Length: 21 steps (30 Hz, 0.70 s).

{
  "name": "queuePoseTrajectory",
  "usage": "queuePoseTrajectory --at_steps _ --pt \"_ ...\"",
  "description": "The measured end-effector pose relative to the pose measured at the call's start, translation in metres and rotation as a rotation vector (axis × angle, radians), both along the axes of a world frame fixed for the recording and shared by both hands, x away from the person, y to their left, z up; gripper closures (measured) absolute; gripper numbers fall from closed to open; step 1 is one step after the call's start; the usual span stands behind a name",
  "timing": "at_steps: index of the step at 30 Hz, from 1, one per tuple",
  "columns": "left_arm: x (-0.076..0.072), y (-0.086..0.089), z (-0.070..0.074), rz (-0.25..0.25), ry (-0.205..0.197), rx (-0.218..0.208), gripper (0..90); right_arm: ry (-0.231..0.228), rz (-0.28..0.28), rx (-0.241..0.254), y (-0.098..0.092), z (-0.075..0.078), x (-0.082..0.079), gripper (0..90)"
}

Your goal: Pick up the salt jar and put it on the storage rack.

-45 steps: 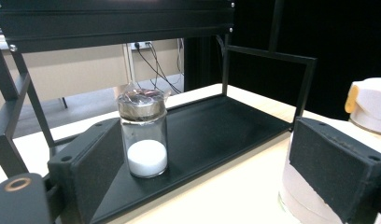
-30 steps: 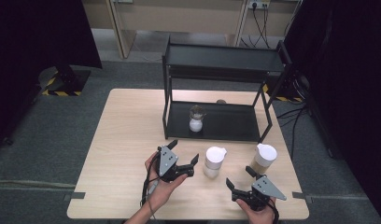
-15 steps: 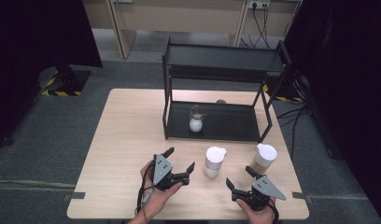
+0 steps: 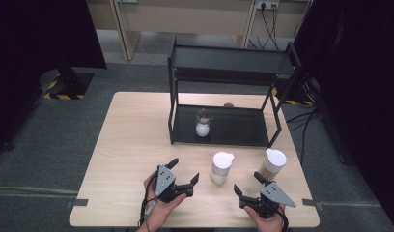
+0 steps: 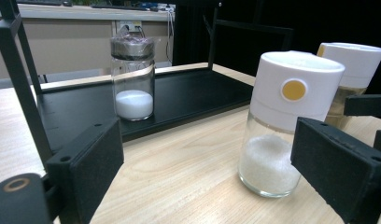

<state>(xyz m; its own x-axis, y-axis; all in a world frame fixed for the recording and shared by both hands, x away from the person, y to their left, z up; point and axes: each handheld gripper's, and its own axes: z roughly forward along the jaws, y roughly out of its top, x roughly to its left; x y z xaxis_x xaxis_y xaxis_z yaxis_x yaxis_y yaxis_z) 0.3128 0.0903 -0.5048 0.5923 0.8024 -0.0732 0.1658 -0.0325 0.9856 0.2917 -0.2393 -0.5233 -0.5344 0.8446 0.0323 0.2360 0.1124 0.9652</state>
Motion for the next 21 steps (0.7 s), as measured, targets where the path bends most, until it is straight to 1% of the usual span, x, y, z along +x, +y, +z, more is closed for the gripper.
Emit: queuePoseTrajectory --at_steps 3,10,12,17,19,21 --pt "-0.001 0.001 -0.006 0.001 0.005 0.006 8.8 0.000 0.002 -0.001 0.000 0.000 0.000 8.4" --pt "-0.001 0.001 -0.013 0.004 0.006 0.009 8.8 0.000 0.005 -0.003 0.000 0.000 0.000 8.4" --pt "-0.001 0.002 -0.016 0.006 0.013 0.007 8.8 0.001 0.005 -0.003 0.000 0.000 0.000 8.4" --pt "-0.001 0.002 -0.024 0.008 0.020 0.024 8.9 0.000 0.005 -0.003 0.000 0.000 0.000 8.4" --pt "-0.001 0.001 -0.024 0.008 0.016 0.028 9.1 0.001 0.007 -0.004 0.000 0.000 0.000 8.4" --pt "0.000 0.002 -0.024 0.009 0.019 0.017 9.0 0.001 0.007 -0.004 0.000 0.000 0.000 8.4"
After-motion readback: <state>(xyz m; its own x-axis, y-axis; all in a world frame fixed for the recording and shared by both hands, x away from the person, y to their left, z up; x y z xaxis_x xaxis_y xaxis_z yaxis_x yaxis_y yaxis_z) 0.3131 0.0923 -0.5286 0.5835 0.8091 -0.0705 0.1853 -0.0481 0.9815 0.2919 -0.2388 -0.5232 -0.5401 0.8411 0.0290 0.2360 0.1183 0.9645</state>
